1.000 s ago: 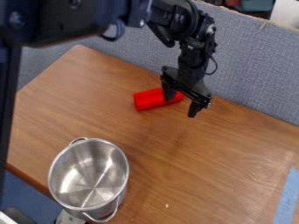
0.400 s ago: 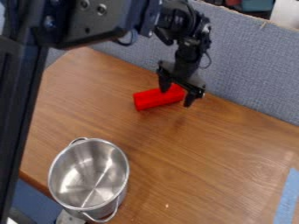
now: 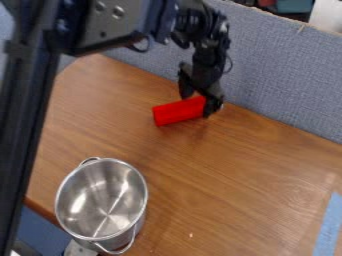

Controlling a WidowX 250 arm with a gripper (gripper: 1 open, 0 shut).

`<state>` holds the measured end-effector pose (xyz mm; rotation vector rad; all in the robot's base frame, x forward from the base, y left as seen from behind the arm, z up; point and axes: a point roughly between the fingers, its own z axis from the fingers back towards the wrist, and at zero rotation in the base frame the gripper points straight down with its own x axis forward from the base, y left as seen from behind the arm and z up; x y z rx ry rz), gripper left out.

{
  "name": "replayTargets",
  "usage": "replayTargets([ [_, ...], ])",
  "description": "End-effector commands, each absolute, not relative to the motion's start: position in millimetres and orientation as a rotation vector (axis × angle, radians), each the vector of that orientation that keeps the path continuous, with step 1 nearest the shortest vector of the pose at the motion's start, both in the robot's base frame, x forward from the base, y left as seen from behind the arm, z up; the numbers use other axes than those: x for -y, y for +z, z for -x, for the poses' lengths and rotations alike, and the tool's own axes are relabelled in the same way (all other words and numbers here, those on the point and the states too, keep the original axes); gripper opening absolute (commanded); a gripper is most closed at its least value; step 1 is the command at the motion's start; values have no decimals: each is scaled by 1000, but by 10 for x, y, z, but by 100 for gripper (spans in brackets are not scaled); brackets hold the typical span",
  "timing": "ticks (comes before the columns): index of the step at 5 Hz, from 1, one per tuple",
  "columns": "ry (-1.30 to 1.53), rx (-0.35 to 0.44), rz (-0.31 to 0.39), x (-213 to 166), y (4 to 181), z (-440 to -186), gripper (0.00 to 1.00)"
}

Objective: Put the red object in the metal pot

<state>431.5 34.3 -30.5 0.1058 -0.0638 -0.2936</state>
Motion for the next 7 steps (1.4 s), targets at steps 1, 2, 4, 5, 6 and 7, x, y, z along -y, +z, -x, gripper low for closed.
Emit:
replayTargets([
  [1, -222, 116, -111, -462, -315, -4522, 0],
  [2, -112, 119, -112, -245, -357, -4553, 0],
  [4, 107, 141, -109, -88, -127, -4538, 0],
  [5, 224, 133, -60, -154, -8, -4557, 0],
  [6, 340, 129, -21, -253, 132, -4588, 0],
  [7, 280, 135, 8, -157, -94, -4466, 0],
])
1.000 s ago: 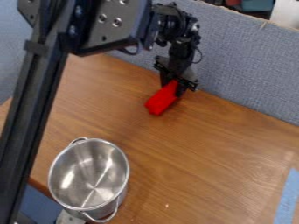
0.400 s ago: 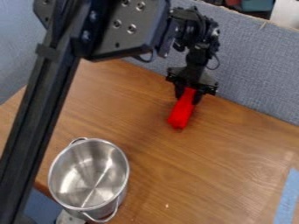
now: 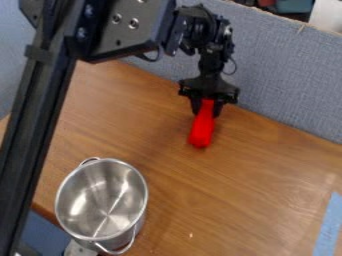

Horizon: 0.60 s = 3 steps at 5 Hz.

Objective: Put the red object in the metal pot

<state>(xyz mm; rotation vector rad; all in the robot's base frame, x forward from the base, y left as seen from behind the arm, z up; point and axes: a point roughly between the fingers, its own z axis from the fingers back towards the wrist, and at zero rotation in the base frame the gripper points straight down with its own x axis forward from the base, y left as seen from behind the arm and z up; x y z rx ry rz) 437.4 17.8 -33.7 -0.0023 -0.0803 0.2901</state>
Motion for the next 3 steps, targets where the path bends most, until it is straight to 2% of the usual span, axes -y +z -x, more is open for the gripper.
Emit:
replayTargets([
  [1, 206, 138, 23, -33, -319, -4356, 0],
  [3, 112, 135, 33, 397, -395, -4148, 0],
])
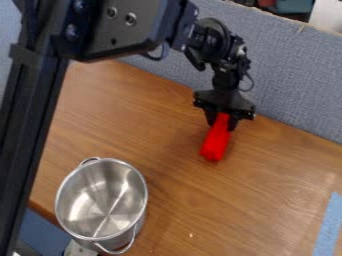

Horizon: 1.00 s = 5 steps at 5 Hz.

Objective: Put the red object in the metal pot

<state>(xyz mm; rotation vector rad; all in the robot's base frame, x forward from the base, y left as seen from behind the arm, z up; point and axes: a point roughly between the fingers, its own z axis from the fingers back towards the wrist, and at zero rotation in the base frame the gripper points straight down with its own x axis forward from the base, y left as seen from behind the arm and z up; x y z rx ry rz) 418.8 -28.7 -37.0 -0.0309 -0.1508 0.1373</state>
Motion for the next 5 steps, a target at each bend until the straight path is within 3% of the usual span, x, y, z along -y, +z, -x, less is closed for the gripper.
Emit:
replayTargets([
  [1, 156, 131, 30, 307, -248, -4141, 0],
  [3, 241, 145, 43, 133, 134, -4078, 0],
  [5, 462, 261, 44, -334, 884, -3944, 0],
])
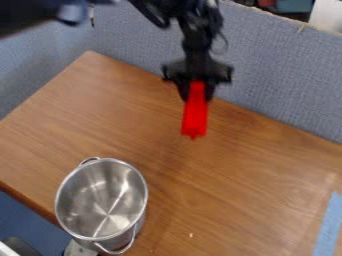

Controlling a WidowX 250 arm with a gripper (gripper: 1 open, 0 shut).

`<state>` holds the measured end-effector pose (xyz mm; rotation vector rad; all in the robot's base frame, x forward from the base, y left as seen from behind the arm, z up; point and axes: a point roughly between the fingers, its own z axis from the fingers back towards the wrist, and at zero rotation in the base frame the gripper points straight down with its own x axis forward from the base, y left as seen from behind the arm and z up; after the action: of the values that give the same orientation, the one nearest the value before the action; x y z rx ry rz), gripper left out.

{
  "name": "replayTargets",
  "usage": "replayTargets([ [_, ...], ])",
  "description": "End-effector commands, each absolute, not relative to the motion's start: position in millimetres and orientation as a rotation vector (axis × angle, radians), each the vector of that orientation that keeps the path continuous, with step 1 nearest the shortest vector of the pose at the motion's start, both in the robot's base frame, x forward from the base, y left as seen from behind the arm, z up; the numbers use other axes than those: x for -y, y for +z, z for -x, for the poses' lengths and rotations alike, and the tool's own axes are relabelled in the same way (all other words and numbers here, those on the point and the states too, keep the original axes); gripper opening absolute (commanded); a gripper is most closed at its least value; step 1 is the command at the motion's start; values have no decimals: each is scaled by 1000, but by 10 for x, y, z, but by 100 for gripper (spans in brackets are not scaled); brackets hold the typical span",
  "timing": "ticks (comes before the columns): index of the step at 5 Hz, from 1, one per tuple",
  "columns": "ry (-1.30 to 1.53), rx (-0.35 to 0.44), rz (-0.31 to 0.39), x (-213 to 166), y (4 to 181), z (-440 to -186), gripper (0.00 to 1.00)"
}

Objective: Put the red object in the metal pot

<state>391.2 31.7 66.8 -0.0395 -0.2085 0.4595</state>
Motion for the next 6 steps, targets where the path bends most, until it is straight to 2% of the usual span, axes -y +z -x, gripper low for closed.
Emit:
replayTargets([
  [1, 518, 305, 56, -369, 909, -3462, 0],
  [2, 518, 318, 77, -180, 803, -3020, 0],
  [3, 550, 329, 87, -134, 942, -3113, 0],
  [4, 586, 359, 114, -114, 1209, -3320, 0],
  [5, 572, 360, 120, -132, 1476, -3345, 0],
  [6, 560, 358, 116, -77, 1609, -3214, 0],
])
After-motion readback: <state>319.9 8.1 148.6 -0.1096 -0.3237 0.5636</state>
